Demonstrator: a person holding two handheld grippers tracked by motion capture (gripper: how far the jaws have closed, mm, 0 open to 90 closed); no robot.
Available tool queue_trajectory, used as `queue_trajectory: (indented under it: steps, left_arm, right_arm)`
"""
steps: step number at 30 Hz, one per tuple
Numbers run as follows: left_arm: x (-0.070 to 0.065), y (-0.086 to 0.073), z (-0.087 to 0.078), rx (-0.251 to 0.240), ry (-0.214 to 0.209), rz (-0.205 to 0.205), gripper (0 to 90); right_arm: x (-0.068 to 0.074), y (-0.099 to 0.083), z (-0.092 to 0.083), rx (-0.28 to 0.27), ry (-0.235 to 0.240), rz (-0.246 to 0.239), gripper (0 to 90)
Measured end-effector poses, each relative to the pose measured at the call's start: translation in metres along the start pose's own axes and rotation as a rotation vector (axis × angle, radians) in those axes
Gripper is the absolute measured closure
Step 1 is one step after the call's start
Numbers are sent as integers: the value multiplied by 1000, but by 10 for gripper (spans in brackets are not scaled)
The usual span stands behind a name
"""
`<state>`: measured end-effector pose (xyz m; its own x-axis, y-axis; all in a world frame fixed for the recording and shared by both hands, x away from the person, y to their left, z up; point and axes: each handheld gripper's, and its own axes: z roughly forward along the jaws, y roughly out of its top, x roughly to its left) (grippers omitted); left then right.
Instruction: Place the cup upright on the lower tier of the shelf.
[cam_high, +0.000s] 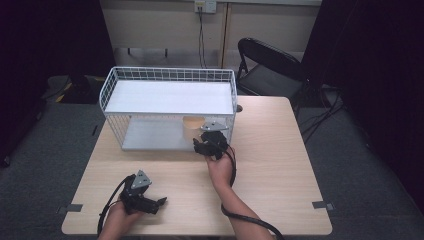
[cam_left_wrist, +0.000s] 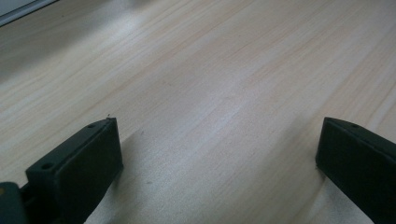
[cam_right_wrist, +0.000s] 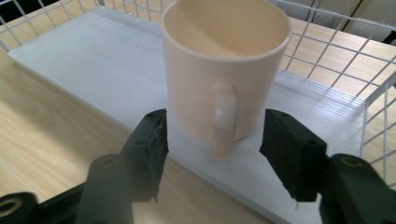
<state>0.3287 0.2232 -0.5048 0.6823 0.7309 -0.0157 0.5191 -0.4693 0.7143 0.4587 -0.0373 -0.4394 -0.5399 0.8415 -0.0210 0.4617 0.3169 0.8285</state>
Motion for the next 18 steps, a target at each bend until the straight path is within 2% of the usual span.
queue_trajectory:
  steps: [7,13,18]
  left_arm:
    - [0,0,0,0,0,1,0]
    - [0,0,0,0,1,0,0]
    - [0,0,0,-2,2,0,0]
  right_arm:
    - [-1,-2,-10,-18,31,15,220]
    - [1,-6,-21,-28,76,-13,176]
    - [-3,-8,-31,-35,110,6,151]
